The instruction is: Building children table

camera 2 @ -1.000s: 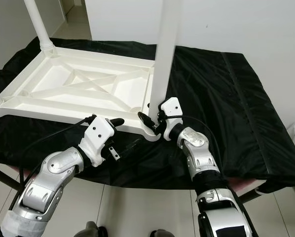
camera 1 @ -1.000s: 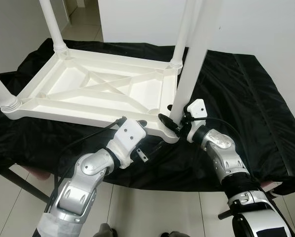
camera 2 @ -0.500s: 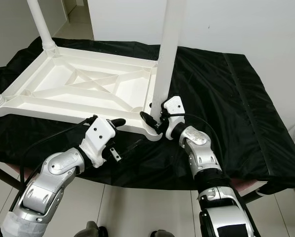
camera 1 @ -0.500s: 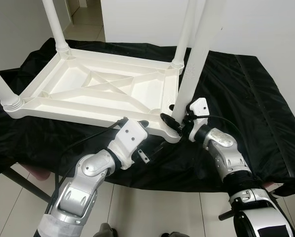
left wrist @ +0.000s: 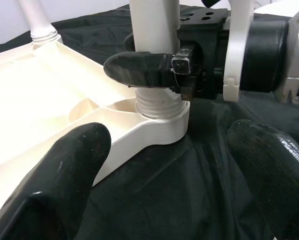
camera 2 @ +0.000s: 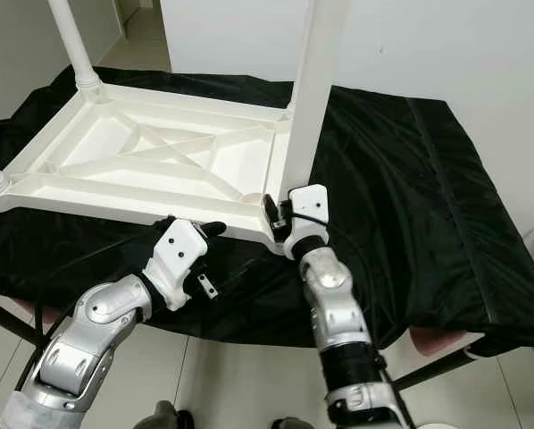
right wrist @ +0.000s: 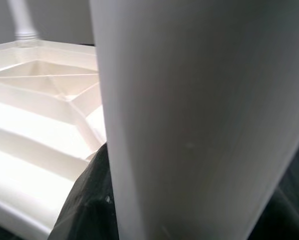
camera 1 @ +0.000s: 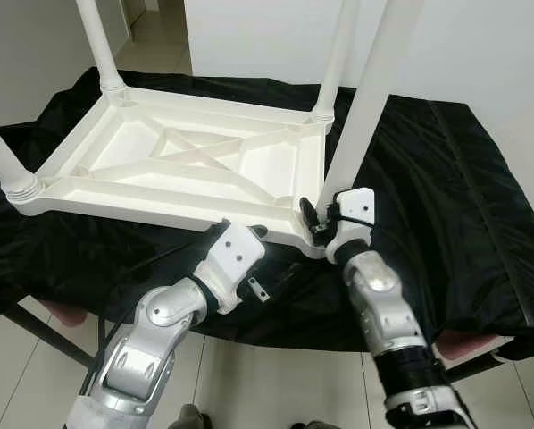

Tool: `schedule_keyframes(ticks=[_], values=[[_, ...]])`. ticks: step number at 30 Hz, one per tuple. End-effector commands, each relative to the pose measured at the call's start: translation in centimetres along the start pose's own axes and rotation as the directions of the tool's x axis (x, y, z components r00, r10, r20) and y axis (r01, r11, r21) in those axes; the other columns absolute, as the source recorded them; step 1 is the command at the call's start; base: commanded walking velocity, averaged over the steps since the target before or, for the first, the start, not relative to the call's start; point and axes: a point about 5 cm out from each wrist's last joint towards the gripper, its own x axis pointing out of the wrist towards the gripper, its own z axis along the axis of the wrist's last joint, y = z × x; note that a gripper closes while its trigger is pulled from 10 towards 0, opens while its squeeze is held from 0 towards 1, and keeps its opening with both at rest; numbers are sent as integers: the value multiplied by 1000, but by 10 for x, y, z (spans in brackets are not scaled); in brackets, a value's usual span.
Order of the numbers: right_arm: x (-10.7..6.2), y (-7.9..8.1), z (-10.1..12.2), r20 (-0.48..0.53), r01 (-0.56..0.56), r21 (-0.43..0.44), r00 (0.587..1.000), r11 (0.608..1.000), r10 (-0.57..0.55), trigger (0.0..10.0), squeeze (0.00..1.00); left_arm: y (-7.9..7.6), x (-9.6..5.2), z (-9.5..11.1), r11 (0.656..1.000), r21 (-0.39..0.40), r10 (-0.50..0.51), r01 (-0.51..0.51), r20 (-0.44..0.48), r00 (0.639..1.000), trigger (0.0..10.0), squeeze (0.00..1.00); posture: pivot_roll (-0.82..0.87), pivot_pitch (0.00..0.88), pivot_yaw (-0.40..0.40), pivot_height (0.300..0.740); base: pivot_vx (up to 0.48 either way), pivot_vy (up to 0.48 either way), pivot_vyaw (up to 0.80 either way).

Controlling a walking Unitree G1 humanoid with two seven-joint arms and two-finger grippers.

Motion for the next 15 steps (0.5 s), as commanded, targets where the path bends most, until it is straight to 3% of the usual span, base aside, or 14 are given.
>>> schedule_keyframes(ticks=[1,5,10,11,15], values=[[-10,-9,-20,-87,88,-5,992,996,-88,10000,0,-2,0,0,1000,7,24,-24,-9,1000,10000,0,-86,91,-19,740,0,0,0],[-13,1,-12,-68,231,42,971,972,-228,10000,0,-4,-1,0,1000,4,21,-21,-9,1000,10000,0,-84,91,-22,740,0,0,0],[-14,7,-4,-31,201,83,980,976,-199,10000,0,-5,-1,0,1000,-1,20,-20,-10,1000,10000,0,-85,93,-22,740,0,0,0],[-14,6,-3,-24,184,88,983,979,-183,10000,1000,-5,-1,-1,1000,-1,20,-20,-11,1000,10000,0,-87,94,-22,740,0,0,0],[-16,4,-1,-16,188,89,982,978,-187,10000,1000,-6,-1,0,1000,0,19,-19,-12,1000,10000,0,-87,95,-23,740,0,0,0]])
